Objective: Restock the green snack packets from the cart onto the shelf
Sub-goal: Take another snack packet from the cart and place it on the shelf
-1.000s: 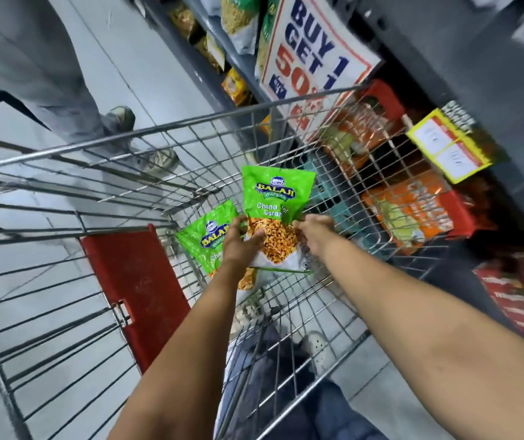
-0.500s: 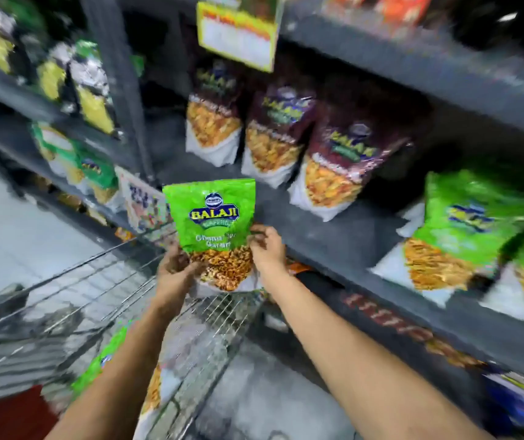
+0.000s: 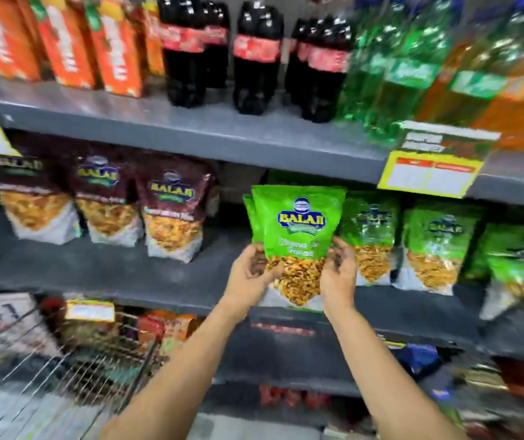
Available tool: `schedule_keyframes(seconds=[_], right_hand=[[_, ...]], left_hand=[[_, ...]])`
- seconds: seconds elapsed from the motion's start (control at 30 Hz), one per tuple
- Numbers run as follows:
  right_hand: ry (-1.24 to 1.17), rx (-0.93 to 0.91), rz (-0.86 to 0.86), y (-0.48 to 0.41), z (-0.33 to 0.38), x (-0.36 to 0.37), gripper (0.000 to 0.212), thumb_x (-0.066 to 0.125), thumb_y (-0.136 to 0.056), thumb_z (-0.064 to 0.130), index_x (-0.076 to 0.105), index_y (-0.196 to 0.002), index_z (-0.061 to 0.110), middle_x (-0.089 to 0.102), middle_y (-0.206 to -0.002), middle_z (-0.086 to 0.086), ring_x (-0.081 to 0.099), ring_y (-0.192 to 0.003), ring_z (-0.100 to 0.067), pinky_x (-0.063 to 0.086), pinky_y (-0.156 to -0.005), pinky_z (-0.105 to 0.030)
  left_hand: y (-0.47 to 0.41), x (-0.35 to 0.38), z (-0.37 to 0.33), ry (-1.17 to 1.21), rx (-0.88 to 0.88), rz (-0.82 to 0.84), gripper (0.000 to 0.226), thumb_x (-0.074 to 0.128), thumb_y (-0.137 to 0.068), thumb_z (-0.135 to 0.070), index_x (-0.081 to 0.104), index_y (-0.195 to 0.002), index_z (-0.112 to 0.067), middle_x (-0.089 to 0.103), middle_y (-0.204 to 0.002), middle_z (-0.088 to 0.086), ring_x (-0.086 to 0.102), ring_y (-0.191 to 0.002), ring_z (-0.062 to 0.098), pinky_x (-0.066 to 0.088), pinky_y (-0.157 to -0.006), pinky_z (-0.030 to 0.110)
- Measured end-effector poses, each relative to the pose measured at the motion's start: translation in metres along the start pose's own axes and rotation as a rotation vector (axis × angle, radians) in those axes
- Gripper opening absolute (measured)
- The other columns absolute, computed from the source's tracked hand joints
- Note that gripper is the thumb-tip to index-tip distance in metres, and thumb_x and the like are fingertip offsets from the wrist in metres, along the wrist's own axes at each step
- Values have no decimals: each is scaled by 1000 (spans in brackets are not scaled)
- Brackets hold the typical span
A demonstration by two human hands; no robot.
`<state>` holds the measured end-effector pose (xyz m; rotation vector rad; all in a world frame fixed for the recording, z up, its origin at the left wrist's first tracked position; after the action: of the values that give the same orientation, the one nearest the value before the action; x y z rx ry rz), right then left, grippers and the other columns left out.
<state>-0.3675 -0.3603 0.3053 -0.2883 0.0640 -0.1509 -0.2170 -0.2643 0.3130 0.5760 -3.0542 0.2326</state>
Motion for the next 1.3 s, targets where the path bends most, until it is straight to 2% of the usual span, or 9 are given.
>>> schedule_keyframes(seconds=[0.1,0.2,0.33,0.47,0.6,0.73,0.87,1.0,1.3], right_hand=[[38,-7,-83,-28,-14,-42,27,42,-93,0,51,-119,1,52,-102,0,51,-80,17,39,-79,-6],[48,22,-122,-53,-25,-67,27,41,-93,-3,51,-117,4,50,-97,3,50,-75,20,40,-78,-8],[108,72,-70,-66,-37,-71,31,41,-91,-5,47,-120,1,49,-100,-2,49,-79,3,41,-80,-12],[132,112,-57,-63,-49,-67,31,37,-92,-7,46,-121,1,51,-100,-3,49,-96,-22,36,-84,-23],[182,125,-69,-53,-59,-71,30,38,-94,-2,46,-123,-3,55,-121,-22,52,-111,-30,30,-81,-12],[244,128,-81,-53,-53,-67,29,36,-95,3,49,-121,1,56,-123,-22,53,-113,-35,36,-89,-27],[480,-170,-172,-45,-28,-53,35,39,-89,15,49,-121,4,51,-127,-25,48,-117,-41,36,-99,-49],[647,-409,6,-12,20,2,50,37,-89,40,43,-131,14,41,-143,-20,36,-133,-34,20,-111,-54],[526,-911,629,157,75,176,58,31,-91,53,44,-134,17,41,-147,-14,38,-135,-31,25,-110,-54]], left_hand=[[-13,52,7,-34,-29,31,37,74,-73,-1,53,-97,-17,62,-90,8,57,-85,15,48,-79,29],[-25,91,13,-80,-91,23,39,68,-78,6,46,-97,-20,53,-81,-3,53,-68,-11,44,-71,10],[-38,110,21,-217,-101,-39,35,65,-81,1,50,-111,-7,57,-87,17,53,-82,25,47,-80,35],[-41,114,26,-472,-99,0,37,64,-84,-8,49,-117,-6,65,-101,18,61,-94,27,51,-88,38],[-36,114,31,-637,-5,44,34,58,-83,-4,49,-116,-9,69,-105,17,64,-98,34,53,-84,42],[-22,100,23,-788,66,89,42,43,-86,-9,39,-128,-12,60,-115,19,61,-99,39,53,-81,49],[2,55,6,-968,245,15,43,46,-86,-20,43,-129,-13,56,-123,11,55,-112,33,52,-85,45],[32,-25,-5,-1253,411,-230,52,52,-83,-35,41,-132,-20,53,-135,10,51,-120,31,48,-95,43],[170,-195,-6,-1373,-6,-661,76,49,-77,-65,30,-143,-31,35,-152,10,29,-140,30,32,-111,54]])
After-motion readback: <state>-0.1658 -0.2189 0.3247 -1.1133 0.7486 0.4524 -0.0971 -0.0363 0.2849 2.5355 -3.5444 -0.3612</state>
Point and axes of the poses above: each hand's wrist, its own y-axis away from the middle knuckle, its own x-axis out of the palm, z = x × y, the point moved 2 cm from there along -y, towards the middle knuckle
